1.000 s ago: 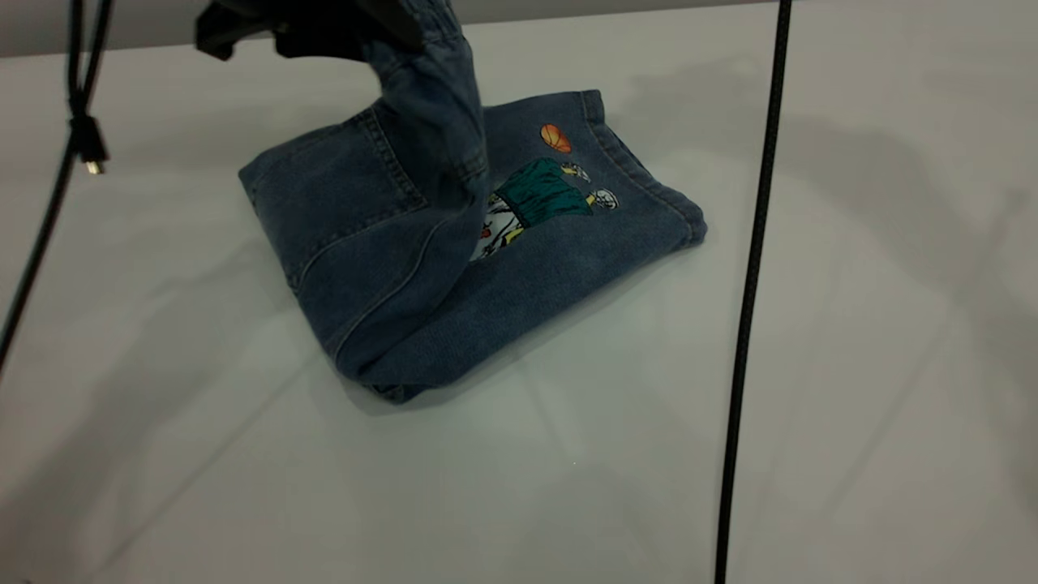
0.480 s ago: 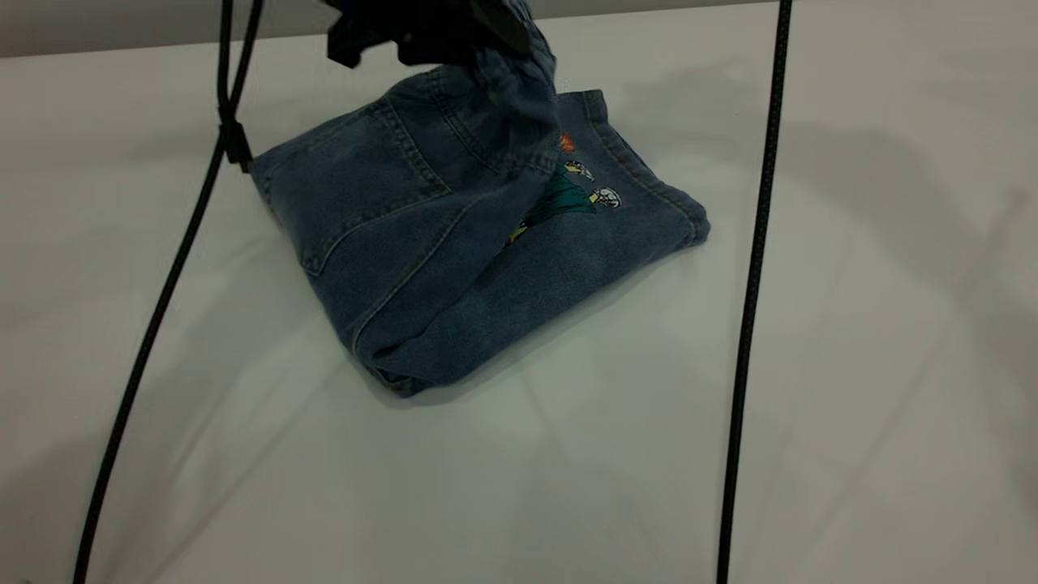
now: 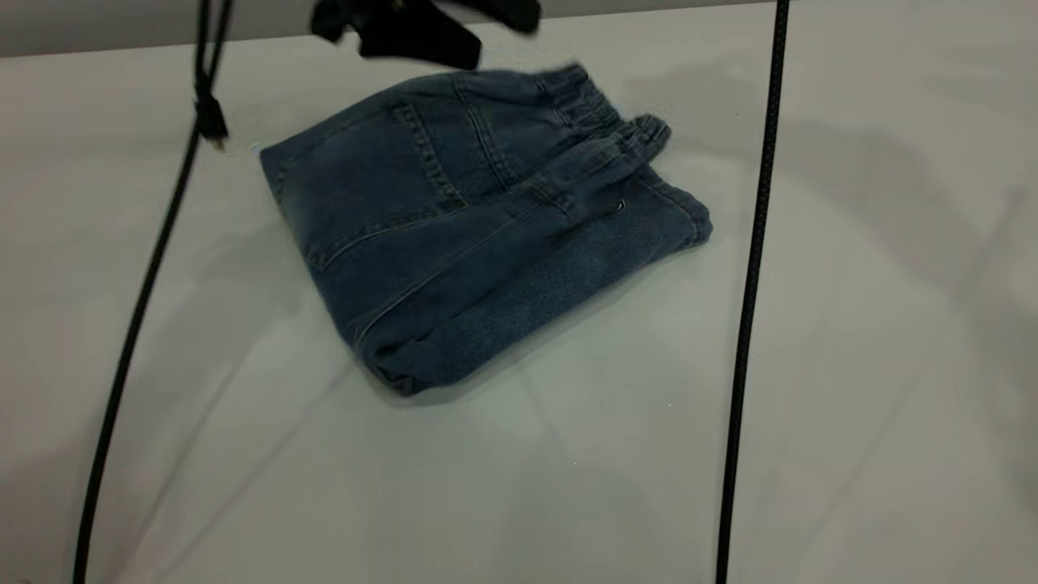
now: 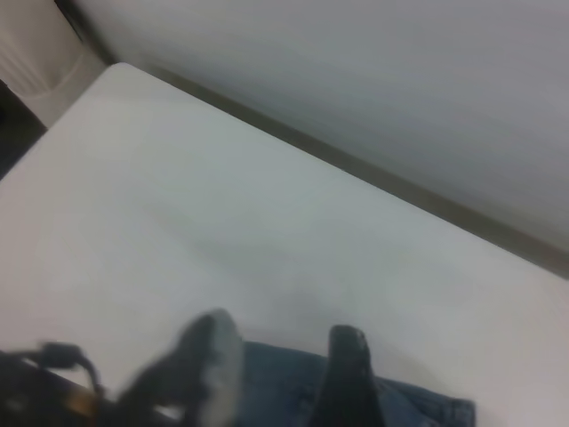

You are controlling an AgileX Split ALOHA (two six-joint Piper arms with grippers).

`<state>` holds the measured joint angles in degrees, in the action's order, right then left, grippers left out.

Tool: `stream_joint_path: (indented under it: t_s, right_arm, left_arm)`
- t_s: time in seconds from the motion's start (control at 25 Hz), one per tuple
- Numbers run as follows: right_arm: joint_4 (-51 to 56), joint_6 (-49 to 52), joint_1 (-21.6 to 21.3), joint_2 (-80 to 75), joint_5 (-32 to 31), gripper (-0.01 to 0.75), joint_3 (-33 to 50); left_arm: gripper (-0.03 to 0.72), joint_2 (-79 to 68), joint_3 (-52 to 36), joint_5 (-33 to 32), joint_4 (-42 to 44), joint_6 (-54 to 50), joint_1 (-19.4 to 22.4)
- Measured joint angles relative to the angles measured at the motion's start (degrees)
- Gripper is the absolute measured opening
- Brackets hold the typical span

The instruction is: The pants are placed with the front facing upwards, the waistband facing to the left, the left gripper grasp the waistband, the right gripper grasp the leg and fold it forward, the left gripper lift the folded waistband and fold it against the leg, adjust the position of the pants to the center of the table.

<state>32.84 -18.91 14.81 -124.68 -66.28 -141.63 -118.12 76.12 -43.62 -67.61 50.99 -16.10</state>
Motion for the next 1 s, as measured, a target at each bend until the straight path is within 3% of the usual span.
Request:
stream_joint_path:
  t_s: [0.48, 0.64, 0.8, 1.0]
  right_arm:
    - [-1.13, 0.61, 1.03, -7.58, -3.63, 0.495, 0.11]
    - [-1.44, 1.39, 3.3, -12.36, -3.56, 0.495, 0.11]
    - [-5.08, 2.01, 7.44, -16.13, -3.51, 0.495, 0.11]
    - [-16.39, 6.79, 12.77, -20.56, -3.56, 0.495, 0.11]
  left_arm:
    - [0.489, 20.77, 0.04, -25.85, 6.53, -0.48, 14.92]
    - [0.478, 30.57, 0.04, -26.59, 6.56, -0.48, 20.58]
    - [0.477, 39.77, 0.04, -22.08, 6.29, -0.85, 25.3]
    - [0.459, 46.34, 0.04, -22.04, 6.22, -0.91, 25.74]
